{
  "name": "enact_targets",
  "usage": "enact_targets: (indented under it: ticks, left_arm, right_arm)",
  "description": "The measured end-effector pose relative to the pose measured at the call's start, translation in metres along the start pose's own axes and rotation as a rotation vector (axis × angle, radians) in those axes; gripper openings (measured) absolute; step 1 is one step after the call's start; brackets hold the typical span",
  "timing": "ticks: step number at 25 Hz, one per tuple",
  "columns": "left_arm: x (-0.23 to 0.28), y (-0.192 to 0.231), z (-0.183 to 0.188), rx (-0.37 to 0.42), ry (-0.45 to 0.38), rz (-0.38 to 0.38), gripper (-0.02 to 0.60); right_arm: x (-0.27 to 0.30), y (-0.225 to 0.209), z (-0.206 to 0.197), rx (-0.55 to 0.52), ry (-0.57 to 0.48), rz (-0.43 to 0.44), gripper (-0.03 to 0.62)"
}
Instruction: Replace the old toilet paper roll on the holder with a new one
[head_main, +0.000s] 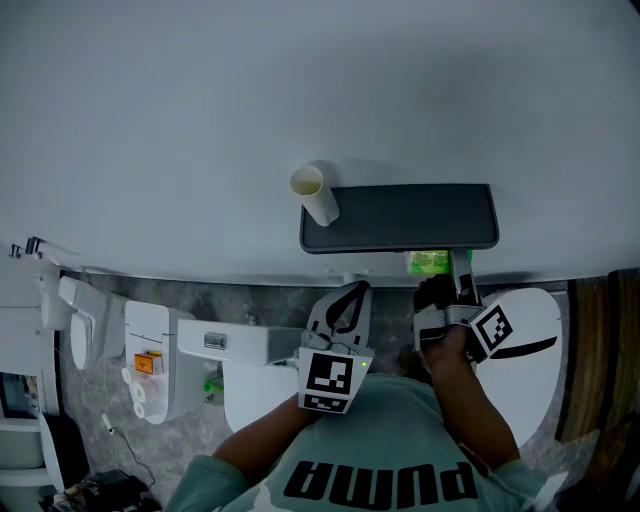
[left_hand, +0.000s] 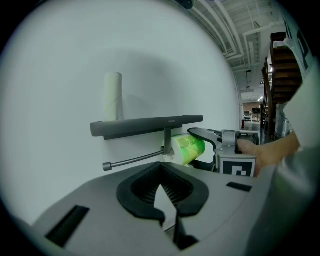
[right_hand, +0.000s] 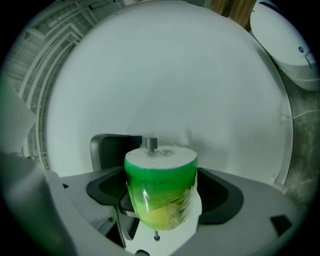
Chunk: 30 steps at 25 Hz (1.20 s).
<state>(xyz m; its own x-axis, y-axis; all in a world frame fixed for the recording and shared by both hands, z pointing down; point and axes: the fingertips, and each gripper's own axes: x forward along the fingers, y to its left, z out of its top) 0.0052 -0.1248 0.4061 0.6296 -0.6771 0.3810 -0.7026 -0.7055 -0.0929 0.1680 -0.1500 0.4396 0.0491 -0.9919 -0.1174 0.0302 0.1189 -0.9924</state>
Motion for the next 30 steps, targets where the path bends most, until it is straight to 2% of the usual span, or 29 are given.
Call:
enact_targets:
  ticks: [14,17,21,23,25,30]
  left_arm:
    - [0.009,-0.004,-0.003,-0.045,-0.003,-0.035,0.005]
    - [0.008,-0.007,-0.002,-0.051,-0.007,-0.042,0.005]
    - [0.010,-0.013,-0.001,-0.060,-0.013,-0.056,0.005]
    - [0.010,-0.015,-0.001,-0.067,-0.018,-0.062,0.005]
    - [0.010,-0.018,0.000,-0.072,-0.022,-0.064,0.005]
    - [0.011,-0.022,0.002,-0.079,-0.030,-0.062,0.005]
  right_arm:
    - [-0.042,-0.006,-0.001,-0.028,0.062,-0.060,0.433]
    - [-0.054,0.005,-0.004,-0.099,0.113,-0.049,0.431]
    - [-0.063,0.027,-0.016,-0.259,0.208,-0.017,0.420]
    - [-0.067,0.036,-0.021,-0.352,0.244,-0.007,0.358]
    - [-0.071,0.041,-0.023,-0.456,0.277,-0.021,0.257]
    - [-0.074,0.049,-0.029,-0.829,0.379,-0.087,0.026]
